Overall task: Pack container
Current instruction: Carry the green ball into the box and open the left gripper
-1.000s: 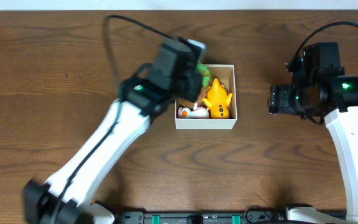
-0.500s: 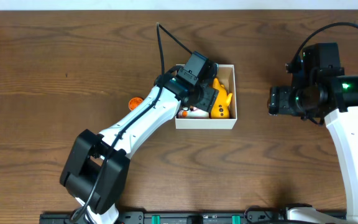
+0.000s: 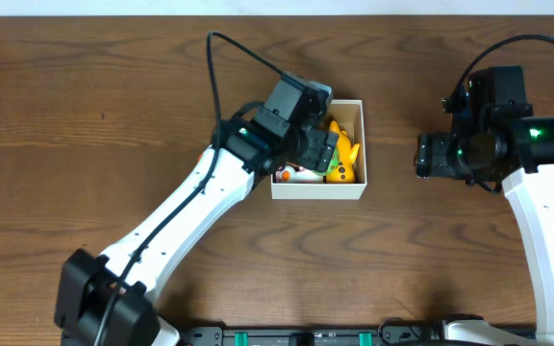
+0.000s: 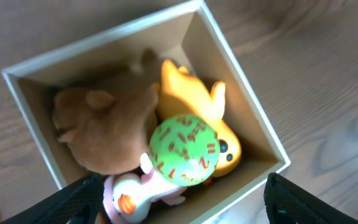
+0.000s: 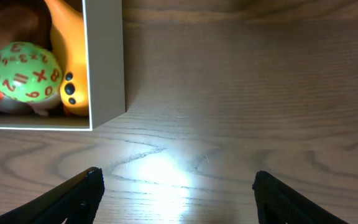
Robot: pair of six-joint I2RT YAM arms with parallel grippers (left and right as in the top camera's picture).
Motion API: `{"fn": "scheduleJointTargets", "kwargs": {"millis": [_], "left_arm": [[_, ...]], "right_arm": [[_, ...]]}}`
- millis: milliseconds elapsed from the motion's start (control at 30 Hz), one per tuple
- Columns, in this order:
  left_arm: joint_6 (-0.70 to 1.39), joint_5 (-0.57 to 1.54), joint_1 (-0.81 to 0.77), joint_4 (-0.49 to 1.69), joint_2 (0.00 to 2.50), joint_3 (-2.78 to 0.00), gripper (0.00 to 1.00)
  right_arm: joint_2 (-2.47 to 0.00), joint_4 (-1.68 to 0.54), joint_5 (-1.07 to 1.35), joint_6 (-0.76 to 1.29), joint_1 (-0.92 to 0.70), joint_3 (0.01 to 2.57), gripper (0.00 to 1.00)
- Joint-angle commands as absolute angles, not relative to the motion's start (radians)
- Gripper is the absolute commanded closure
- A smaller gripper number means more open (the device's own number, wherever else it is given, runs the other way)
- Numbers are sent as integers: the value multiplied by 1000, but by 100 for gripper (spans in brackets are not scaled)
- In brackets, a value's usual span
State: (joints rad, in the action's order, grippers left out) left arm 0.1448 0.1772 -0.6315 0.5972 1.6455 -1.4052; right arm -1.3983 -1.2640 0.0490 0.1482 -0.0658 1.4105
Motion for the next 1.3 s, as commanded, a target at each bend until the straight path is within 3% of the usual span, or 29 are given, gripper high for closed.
{"fn": "scheduleJointTargets", "kwargs": {"millis": [0, 100, 233, 367, 1267], "left_arm": [[115, 155, -634, 597, 1647, -1418, 19], [113, 138, -634, 598, 1687, -1416, 32], [113, 108, -633, 606, 1737, -1416, 65], [113, 60, -633, 609, 1755, -1416, 76], [113, 126, -815, 511, 1863, -1416, 77]], "right_arm": [[-1401, -1265, 41, 134, -59, 1406, 20], [-1401, -1266, 41, 134, -59, 1406, 20], [-1401, -1274, 41, 133, -59, 1406, 20], [-1401, -1276, 41, 133, -59, 1406, 20], [-1401, -1268, 41, 134, -59, 1406, 20]]}}
